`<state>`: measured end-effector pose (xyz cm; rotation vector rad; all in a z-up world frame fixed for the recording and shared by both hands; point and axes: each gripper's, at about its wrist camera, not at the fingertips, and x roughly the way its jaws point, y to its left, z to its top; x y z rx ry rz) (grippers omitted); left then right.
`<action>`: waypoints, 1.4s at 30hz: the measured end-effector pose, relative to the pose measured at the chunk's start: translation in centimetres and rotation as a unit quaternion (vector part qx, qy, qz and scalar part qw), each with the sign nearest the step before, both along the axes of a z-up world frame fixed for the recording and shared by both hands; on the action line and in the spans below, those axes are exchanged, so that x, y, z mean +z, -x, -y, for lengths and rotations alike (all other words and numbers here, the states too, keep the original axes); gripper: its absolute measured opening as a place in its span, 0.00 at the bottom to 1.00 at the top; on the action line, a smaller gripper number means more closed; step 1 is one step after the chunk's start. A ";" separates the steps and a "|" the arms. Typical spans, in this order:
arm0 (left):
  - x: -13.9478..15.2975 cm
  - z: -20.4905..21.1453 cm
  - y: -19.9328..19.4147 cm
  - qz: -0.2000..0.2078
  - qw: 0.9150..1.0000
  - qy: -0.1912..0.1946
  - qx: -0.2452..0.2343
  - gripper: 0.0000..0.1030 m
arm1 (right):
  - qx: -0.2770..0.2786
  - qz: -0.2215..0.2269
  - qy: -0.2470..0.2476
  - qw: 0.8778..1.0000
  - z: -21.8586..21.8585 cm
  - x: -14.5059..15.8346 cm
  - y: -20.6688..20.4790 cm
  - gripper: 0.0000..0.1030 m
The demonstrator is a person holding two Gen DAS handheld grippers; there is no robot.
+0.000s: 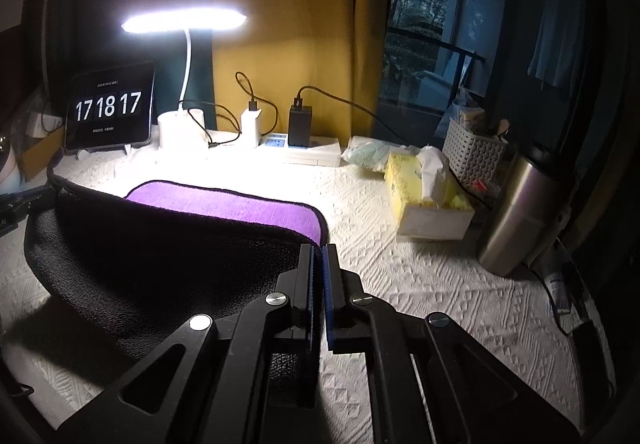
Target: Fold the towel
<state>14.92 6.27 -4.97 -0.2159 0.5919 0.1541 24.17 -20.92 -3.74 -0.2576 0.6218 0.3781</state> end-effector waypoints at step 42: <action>-1.1 -2.8 -9.8 -0.003 1.000 -0.018 0.011 0.08 | 0.017 0.012 -0.002 1.000 -3.0 -1.5 -9.8 0.05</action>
